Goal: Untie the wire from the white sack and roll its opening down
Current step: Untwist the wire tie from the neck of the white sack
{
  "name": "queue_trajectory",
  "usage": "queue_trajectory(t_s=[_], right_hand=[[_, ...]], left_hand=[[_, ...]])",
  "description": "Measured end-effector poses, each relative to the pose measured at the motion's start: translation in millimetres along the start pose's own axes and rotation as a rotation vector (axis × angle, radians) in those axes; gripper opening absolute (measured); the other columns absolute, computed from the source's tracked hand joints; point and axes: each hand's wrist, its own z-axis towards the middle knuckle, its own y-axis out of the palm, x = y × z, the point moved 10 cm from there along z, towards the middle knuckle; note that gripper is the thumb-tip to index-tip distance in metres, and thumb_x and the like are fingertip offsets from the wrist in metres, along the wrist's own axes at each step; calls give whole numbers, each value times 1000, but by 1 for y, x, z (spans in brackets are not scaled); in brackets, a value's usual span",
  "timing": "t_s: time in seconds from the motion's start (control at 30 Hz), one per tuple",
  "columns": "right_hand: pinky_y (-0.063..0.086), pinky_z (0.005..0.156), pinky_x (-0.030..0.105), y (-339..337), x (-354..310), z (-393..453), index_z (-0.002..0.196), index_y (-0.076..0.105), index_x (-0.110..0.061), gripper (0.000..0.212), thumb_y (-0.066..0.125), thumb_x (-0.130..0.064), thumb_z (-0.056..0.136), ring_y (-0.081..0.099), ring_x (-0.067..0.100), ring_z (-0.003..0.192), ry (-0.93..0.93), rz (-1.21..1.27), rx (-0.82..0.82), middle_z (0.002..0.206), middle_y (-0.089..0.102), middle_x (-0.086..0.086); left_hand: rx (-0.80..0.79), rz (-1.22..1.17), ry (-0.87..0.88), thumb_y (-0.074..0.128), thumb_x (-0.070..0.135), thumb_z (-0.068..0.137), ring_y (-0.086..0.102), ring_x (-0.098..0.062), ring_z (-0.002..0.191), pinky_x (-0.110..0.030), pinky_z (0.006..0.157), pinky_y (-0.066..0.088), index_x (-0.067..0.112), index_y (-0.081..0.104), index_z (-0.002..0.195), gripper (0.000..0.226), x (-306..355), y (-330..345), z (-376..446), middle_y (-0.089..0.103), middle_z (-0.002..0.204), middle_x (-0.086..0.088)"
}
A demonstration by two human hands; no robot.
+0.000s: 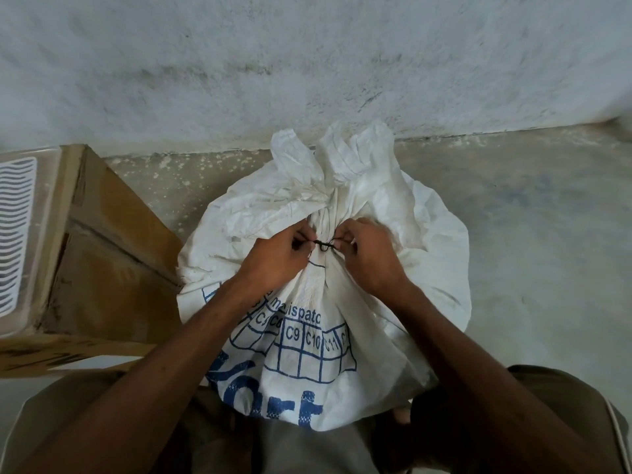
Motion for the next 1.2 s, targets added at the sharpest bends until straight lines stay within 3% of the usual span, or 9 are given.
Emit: queue_trajectory(t_s=[0.13, 0.33, 0.5, 0.57, 0.93, 1.1, 1.2], right_hand=[[46, 76, 31, -3, -4, -2, 79, 72, -11, 14, 67, 2, 82, 57, 14, 79, -7, 47, -1, 78, 68, 0], [45, 76, 30, 1, -6, -3, 75, 70, -13, 14, 69, -1, 81, 56, 11, 78, -33, 47, -8, 75, 65, -4], [48, 76, 31, -5, -8, -3, 75, 68, -13, 14, 68, 1, 80, 57, 10, 75, -26, 131, 8, 73, 64, -8], [49, 75, 30, -7, -7, -3, 76, 68, -12, 14, 67, 0, 81, 59, 11, 72, -11, 152, 12, 73, 66, -6], [56, 75, 35, -9, 3, -2, 81, 68, -21, 19, 62, -4, 88, 65, 10, 78, 88, 229, -3, 79, 69, -12], [49, 64, 13, -16, -2, -3, 93, 65, -6, 12, 56, -1, 99, 64, 8, 76, 219, 626, -32, 91, 69, 13], [46, 64, 16, -16, -16, -2, 91, 70, -9, 9, 63, -6, 96, 61, 6, 73, 151, 619, -85, 90, 71, 10]], left_hand=[[14, -8, -13, 65, 11, 94, 54, 25, 79, 7, 70, 33, 14, 71, 103, 11, 0, 2, -2, 70, 99, 8], [-2, 25, -13, 65, 13, 93, 62, 3, 86, 5, 71, 37, 17, 70, 102, 11, 0, 3, -1, 70, 98, 8], [13, 13, 70, 67, 13, 92, 65, -2, 90, -18, 85, 52, 21, 66, 96, 9, 6, 1, -1, 68, 93, 11], [14, -2, 100, 67, 12, 91, 65, -3, 90, -21, 86, 53, 20, 65, 96, 10, 9, -1, -1, 68, 93, 11], [-3, -62, 102, 68, 12, 91, 65, 0, 88, -5, 80, 46, 21, 65, 95, 11, 10, -5, -1, 68, 92, 11], [-15, -72, 69, 68, 13, 91, 66, -1, 89, -13, 83, 50, 20, 65, 97, 10, 9, -5, 0, 67, 91, 15], [21, -31, 107, 68, 15, 91, 64, -3, 85, -14, 77, 48, 20, 63, 97, 9, 23, -10, -6, 67, 90, 10]])
